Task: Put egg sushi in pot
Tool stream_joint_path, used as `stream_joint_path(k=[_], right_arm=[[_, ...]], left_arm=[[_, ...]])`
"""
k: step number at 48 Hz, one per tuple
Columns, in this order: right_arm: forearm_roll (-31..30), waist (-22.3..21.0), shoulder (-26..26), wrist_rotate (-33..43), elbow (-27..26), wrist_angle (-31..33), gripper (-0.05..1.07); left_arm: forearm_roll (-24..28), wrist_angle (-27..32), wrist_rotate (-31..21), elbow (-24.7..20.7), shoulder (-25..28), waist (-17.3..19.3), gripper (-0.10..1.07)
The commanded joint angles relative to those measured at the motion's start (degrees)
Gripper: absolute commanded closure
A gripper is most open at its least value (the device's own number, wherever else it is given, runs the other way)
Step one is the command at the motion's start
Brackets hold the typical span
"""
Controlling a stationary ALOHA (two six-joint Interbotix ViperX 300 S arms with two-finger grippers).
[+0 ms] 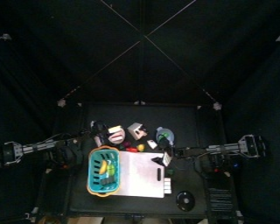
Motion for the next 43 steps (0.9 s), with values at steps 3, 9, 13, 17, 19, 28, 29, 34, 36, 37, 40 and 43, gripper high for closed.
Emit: stream_joint_path(k=[3, 9, 13, 17, 19, 28, 29, 34, 36, 37, 40, 43], right_arm=[[0.0, -0.5, -0.1, -0.3, -0.5, -0.4, -0.02], [-0.1, -0.9, 0.6, -0.2, -0.6, -0.4, -0.02], [-0.1, -0.9, 0.9, -0.2, -0.7, -0.4, -0.02], [0.0, -0.9, 1.1, -0.2, -0.7, -0.4, -0.02], [0.0, -0.9, 1.1, -0.2, -0.7, -0.4, -0.02], [0.0, -0.9, 1.2, -0.2, -0.8, -0.4, -0.02], [0.0, -0.9, 1.2, -0.2, -0.8, -0.4, -0.02], [0.2, -0.9, 1.2, -0.2, -0.7, -0.4, -0.02], [0.2, -0.9, 1.2, -0.2, -0.6, -0.4, -0.02], [0.2, -0.9, 1.2, -0.1, -0.6, -0.4, -0.02], [0.2, -0.9, 1.2, -0.1, -0.5, -0.4, -0.02], [0.2, -0.9, 1.3, -0.1, -0.5, -0.4, -0.02]], left_arm=[[-1.5, 2.2, -0.1, -1.2, 1.8, 2.7, 0.32], [-2.0, 4.4, -0.1, -2.0, 4.7, 3.3, 0.31], [-2.0, 4.9, -0.1, -2.3, 6.6, 3.5, 0.31], [-2.0, 4.8, -0.1, -2.5, 8.4, 3.7, 0.3], [-1.9, 4.8, -0.1, -2.6, 9.1, 3.7, 0.29], [-2.0, 4.8, -0.1, -3.2, 11.1, 4.2, 0.23], [-2.0, 4.8, -0.1, -3.2, 11.2, 4.4, 0.22], [-2.0, 4.8, -0.2, -3.3, 11.3, 4.7, 0.15], [-2.0, 4.9, -0.2, -3.3, 11.3, 4.7, 0.13], [-2.0, 5.0, -0.3, -3.3, 11.3, 4.6, 0.11], [-2.0, 4.9, -0.4, -3.2, 11.3, 4.7, 0.09], [-2.1, 4.7, -0.5, -3.1, 11.3, 4.7, 0.08]])
